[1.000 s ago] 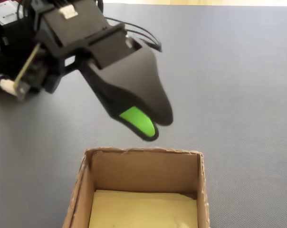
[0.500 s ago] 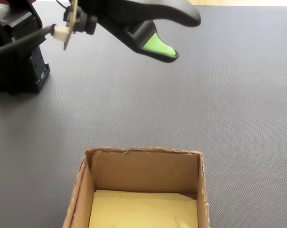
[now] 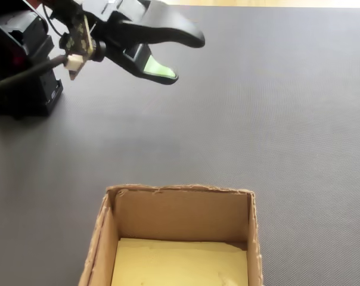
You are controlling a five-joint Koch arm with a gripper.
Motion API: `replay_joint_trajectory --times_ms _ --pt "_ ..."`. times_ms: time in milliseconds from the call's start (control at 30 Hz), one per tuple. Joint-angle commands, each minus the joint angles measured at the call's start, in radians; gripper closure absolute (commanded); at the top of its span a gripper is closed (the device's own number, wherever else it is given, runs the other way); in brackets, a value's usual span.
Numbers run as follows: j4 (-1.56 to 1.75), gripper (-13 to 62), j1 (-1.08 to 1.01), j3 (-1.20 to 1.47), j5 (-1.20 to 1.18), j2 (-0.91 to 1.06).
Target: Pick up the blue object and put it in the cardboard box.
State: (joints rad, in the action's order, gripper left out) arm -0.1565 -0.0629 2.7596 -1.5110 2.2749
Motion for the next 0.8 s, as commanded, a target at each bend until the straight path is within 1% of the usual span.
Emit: replay_joint_trajectory --times_ms 0,133,267,333,767 --pt "0.084 14.7 0.008 -0.028 -0.031 0.094" --pt "0.155 14.7 0.017 0.078 -0.04 0.095" --pt "0.373 15.6 0.054 0.293 -0.097 0.094" --pt "0.397 15.6 0.061 0.353 -0.095 0.095" --pt "0.219 14.7 0.052 0.359 -0.083 0.095"
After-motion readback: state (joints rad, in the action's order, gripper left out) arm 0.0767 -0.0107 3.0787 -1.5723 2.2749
